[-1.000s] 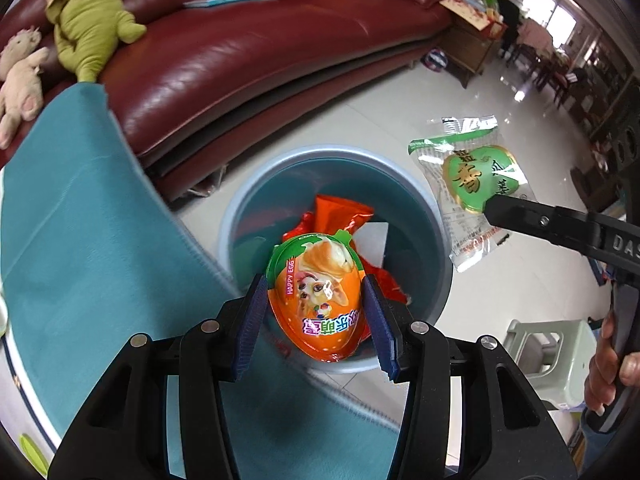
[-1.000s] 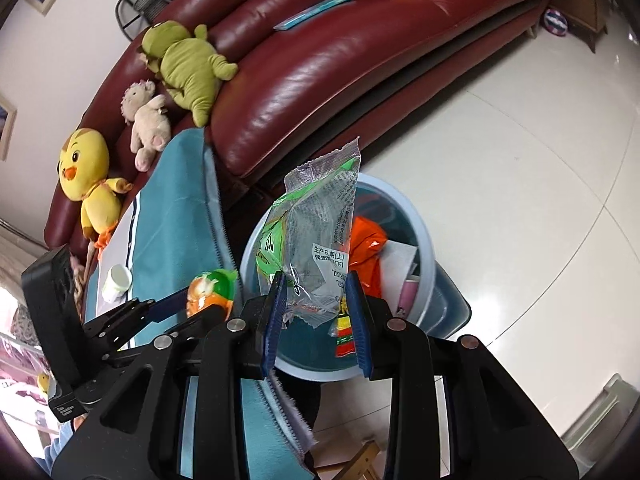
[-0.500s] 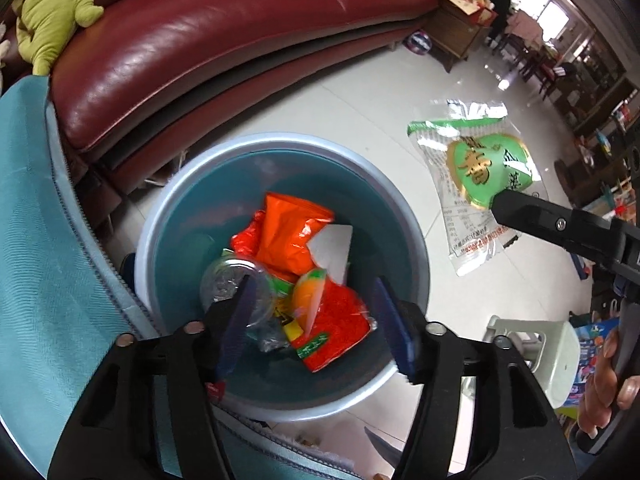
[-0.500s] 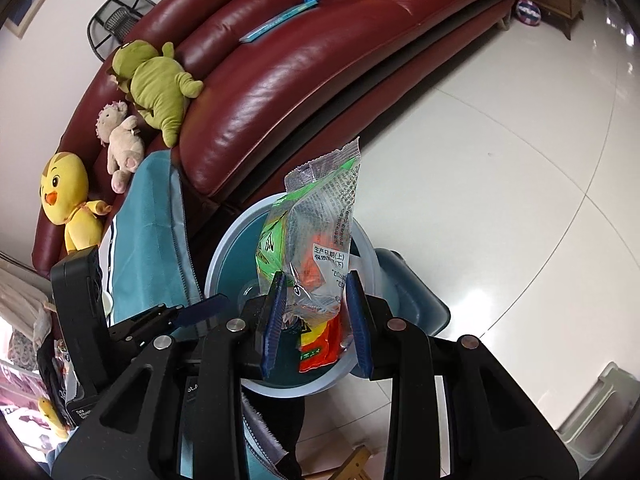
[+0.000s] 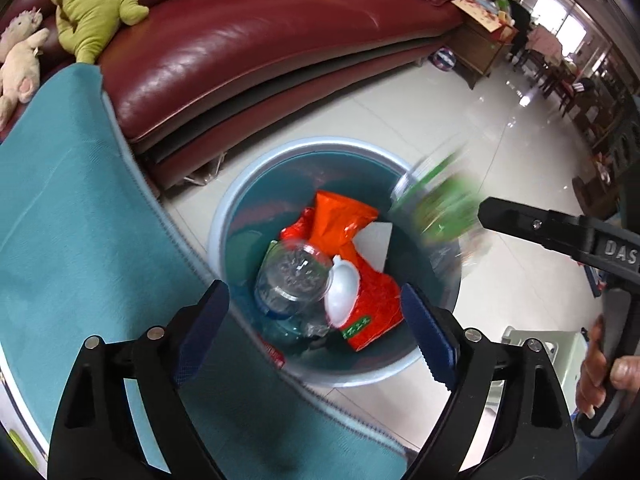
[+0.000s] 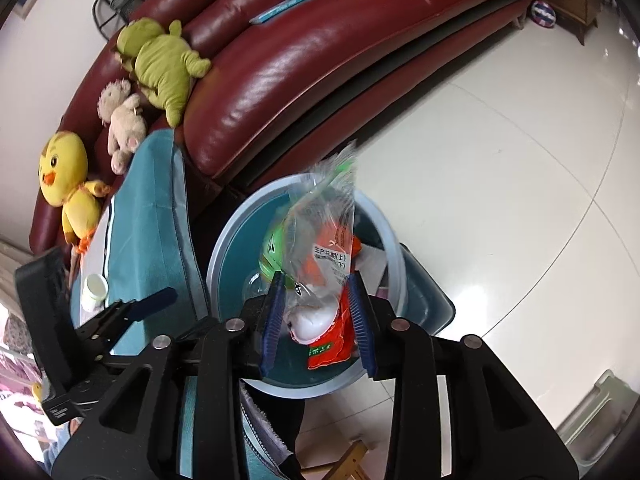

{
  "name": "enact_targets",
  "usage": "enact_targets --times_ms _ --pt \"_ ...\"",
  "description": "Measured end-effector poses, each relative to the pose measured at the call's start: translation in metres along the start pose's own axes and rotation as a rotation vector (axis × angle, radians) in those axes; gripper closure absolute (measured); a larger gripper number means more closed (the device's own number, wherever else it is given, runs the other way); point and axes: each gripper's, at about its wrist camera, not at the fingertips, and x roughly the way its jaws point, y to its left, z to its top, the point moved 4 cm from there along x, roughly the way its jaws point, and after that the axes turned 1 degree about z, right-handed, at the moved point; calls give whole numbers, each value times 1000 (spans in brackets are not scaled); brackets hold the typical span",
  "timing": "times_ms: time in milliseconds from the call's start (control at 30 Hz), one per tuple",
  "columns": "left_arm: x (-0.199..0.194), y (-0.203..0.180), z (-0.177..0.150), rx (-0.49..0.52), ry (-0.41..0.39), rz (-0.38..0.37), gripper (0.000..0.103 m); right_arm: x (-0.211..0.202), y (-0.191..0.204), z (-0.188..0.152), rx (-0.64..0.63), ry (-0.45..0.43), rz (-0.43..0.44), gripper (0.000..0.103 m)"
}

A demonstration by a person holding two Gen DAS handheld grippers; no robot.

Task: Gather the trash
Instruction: 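Open the left tool and the right tool to drop both into the bin, then move the left tool to the table and grasp the lime-green lid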

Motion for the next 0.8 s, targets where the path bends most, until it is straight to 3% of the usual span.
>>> enact_targets --times_ms 33,100,200,533,800 --pt "-3 2 -3 -3 0 -1 15 1 1 -1 -2 -2 -5 36" --pt "-7 6 -9 -10 3 -4 15 2 3 -2 0 -3 -17 36" --pt "-12 11 -17 -21 7 -10 15 1 2 -5 23 5 -19 28" --pt "-34 24 -38 -42 -12 -13 15 -4 6 -23 60 39 -52 24" --pt "-64 45 -61 -93 -49 -11 15 -16 34 -42 19 53 -78 17"
